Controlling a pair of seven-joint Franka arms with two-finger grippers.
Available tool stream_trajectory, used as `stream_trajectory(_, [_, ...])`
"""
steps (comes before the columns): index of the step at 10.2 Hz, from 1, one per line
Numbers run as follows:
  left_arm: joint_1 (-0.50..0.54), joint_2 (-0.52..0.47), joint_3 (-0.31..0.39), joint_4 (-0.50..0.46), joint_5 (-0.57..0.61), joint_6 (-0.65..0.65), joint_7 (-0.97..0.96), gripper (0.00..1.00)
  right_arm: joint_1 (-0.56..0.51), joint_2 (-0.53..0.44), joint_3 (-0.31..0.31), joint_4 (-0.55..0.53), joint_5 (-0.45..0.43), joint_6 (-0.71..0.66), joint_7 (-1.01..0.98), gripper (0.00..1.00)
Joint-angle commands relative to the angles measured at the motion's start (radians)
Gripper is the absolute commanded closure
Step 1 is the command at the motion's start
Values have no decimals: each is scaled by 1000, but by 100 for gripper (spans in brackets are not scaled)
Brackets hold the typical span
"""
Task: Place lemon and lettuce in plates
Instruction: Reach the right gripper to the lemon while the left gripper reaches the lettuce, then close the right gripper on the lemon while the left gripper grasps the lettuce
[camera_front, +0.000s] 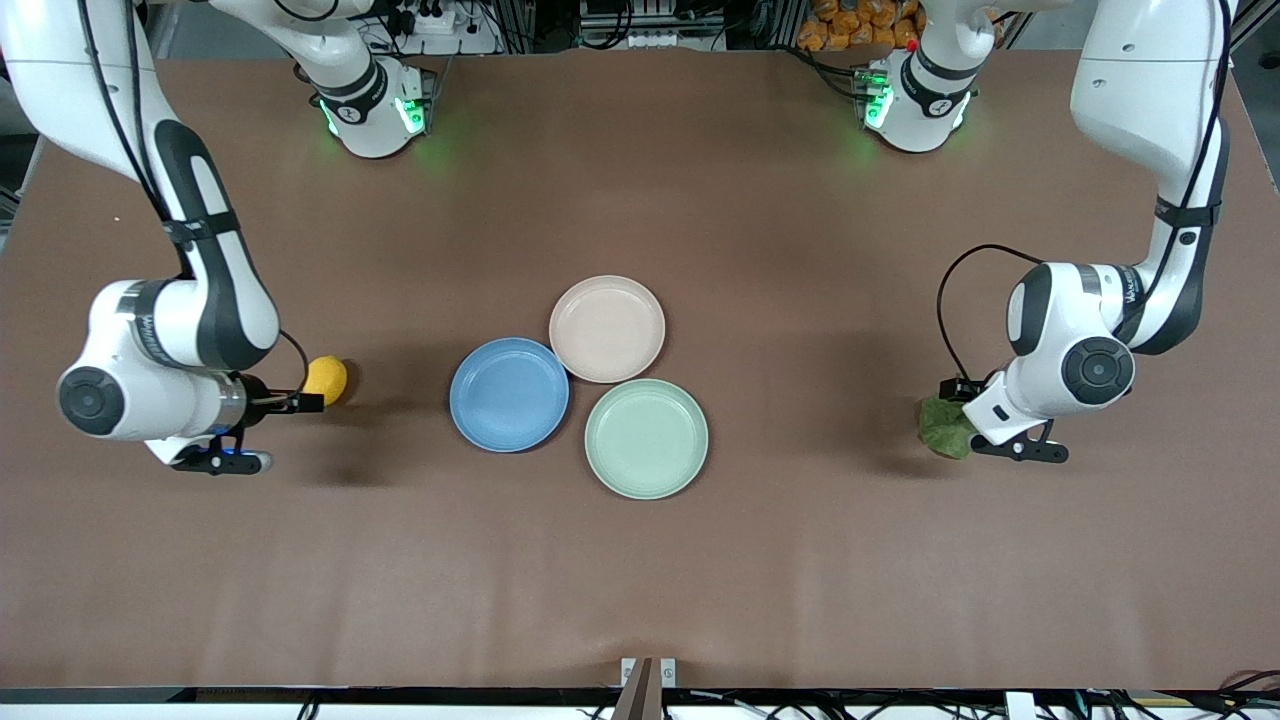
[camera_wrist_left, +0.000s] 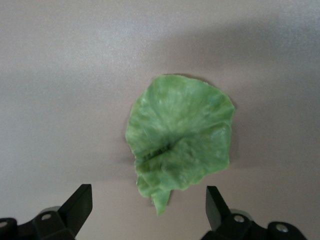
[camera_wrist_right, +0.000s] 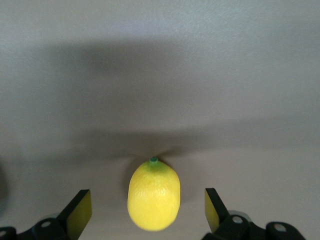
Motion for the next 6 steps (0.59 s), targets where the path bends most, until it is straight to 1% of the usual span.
stream_trajectory(1, [29, 55, -4, 16, -66, 51, 34, 3, -5, -16, 4, -44, -14, 32, -20, 0])
stream_trajectory(2, [30, 62, -4, 14, -67, 65, 41, 4, -3, -15, 4, -49, -15, 33, -34, 0])
stream_trajectory(3, [29, 79, -5, 16, -70, 73, 41, 13, 0, -12, 3, -54, -17, 35, -34, 0])
stream_trajectory(4, [29, 90, -5, 16, -70, 84, 39, 44, -6, 4, 3, -58, -17, 37, -36, 0])
stream_trajectory(5, [26, 92, -7, 16, -72, 84, 30, 78, -9, 10, 3, -60, -17, 44, -39, 0])
stream_trajectory(6, [26, 98, -14, 17, -74, 84, 21, 100, -9, 11, 3, -61, -17, 43, -43, 0])
